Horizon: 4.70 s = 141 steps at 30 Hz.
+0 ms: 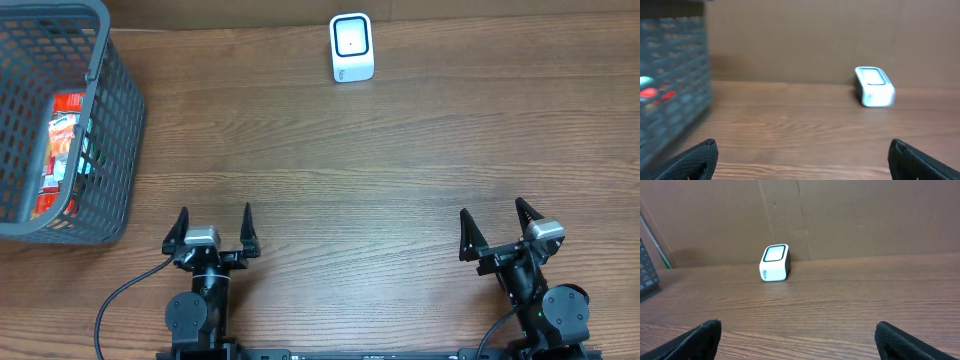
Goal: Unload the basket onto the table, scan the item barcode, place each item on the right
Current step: 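Reach the left gripper into the grey basket and grasp the Kleenex pack, then lift the Kleenex pack out and carry it right onto the table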
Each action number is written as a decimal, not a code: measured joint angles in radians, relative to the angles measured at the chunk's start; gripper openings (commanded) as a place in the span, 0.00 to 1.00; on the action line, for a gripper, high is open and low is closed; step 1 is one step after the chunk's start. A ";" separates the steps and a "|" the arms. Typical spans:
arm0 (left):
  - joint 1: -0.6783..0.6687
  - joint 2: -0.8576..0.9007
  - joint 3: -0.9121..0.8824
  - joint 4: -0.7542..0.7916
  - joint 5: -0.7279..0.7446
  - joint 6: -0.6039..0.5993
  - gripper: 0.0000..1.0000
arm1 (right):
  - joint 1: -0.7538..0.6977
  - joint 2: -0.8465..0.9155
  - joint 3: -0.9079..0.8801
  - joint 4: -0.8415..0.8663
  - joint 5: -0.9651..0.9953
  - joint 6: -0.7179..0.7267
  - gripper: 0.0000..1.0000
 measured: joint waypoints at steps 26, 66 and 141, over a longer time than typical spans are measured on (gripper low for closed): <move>0.000 0.938 1.411 -1.277 0.372 0.052 0.95 | 0.000 0.000 0.000 0.000 0.000 0.000 1.00; 0.758 1.818 1.954 -0.996 0.127 0.141 1.00 | 0.000 -0.001 0.000 0.000 0.000 0.000 1.00; 0.676 1.751 2.346 -1.127 0.462 0.084 0.27 | 0.000 -0.001 0.000 -0.001 -0.001 0.000 1.00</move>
